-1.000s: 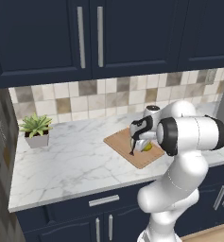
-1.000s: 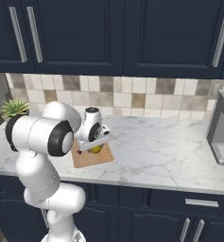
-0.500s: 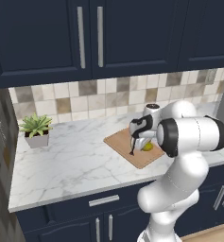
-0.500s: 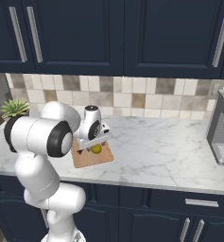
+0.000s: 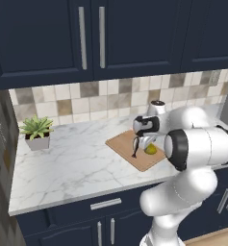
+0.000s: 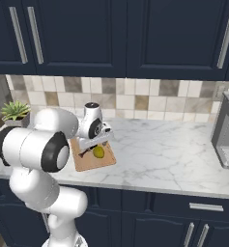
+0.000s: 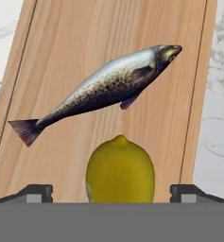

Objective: Retrieve a lemon from the fridge and place it on the cutting board with the fish.

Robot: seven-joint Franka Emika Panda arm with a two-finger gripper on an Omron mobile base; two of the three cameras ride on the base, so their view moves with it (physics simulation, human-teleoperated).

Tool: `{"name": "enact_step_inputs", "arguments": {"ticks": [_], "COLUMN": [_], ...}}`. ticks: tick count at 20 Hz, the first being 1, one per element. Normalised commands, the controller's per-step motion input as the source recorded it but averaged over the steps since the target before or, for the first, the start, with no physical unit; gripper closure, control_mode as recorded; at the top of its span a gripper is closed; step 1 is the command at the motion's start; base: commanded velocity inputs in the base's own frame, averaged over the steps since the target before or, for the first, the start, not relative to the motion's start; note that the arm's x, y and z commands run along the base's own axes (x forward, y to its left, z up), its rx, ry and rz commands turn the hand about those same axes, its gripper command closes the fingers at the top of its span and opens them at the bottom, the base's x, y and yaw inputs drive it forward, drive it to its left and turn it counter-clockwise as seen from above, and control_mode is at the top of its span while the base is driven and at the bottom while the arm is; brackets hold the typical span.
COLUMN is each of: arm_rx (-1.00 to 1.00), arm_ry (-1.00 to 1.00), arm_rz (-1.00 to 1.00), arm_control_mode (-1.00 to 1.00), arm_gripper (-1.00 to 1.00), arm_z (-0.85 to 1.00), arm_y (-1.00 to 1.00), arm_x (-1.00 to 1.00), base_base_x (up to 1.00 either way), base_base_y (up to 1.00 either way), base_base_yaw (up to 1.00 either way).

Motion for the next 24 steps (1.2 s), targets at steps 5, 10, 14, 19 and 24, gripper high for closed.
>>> {"name": "enact_step_inputs", "arguments": {"ticks": [5,10,14,19,24], "arm_rx": [0.0,0.0,0.0,0.0,0.0], "arm_ry": [0.0,-0.02,-0.04,-0.06,-0.05], "arm_rz": [-0.02,-0.11,-0.33,-0.47,-0.47], "arm_control_mode": [-1.0,-1.0,-1.0,-1.0,-1.0], "arm_gripper": [-1.0,-1.0,-1.0,-1.0,-1.0], "arm_z": [0.49,0.42,0.31,0.27,0.44], "arm_y": [0.0,0.0,0.01,0.17,0.43], "arm_x": [-0.3,-0.65,-0.76,-0.67,-0.48], "base_base_x": [0.0,0.0,0.0,0.0,0.0], "base_base_y": [0.0,0.0,0.0,0.0,0.0], "base_base_yaw": [0.0,0.0,0.0,0.0,0.0]}}
